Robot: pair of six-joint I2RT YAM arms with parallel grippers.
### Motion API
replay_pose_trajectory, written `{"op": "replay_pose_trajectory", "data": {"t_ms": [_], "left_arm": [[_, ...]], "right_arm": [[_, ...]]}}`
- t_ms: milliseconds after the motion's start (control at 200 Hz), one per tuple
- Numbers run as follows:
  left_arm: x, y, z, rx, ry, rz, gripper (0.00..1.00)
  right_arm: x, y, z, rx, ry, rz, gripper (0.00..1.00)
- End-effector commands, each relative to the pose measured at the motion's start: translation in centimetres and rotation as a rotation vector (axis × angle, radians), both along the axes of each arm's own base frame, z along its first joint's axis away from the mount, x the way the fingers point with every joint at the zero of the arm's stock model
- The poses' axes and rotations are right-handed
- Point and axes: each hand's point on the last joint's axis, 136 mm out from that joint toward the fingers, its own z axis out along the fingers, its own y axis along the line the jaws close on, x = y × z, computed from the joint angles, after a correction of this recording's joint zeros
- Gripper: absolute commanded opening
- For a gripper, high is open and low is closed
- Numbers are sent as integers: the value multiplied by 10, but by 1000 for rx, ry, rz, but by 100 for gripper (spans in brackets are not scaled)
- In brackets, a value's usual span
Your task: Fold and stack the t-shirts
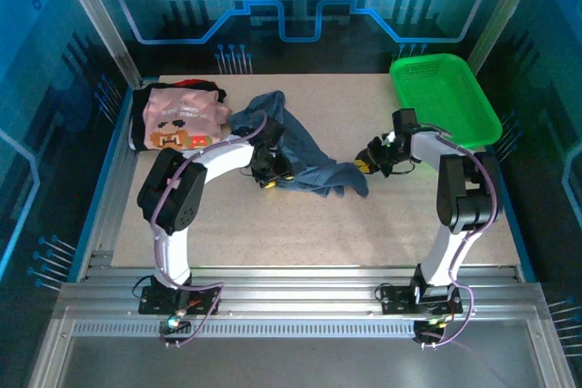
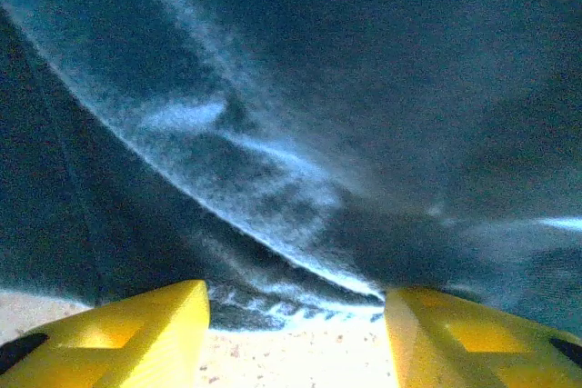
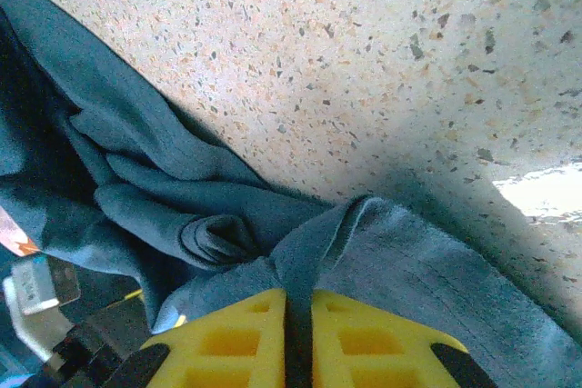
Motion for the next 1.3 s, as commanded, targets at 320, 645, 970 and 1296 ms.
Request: {"op": "replay_pose_trajectory", "data": {"t_ms": [320,645,970,1296], "left_arm": [[-22,41,-41,268,112,-136,26],[1,70,-17,356,14,-155,0],[44,125,114,336,-346,-11,0],[49,165,148,350,-414,0,0]], "right_arm": [[-1,-8,15,24,-27,-11,13],[-9,-6,23,51,-42,-4,10],[-57,13,44,74,-27,92,11],[-111,67,42,68,40,195,10]]}}
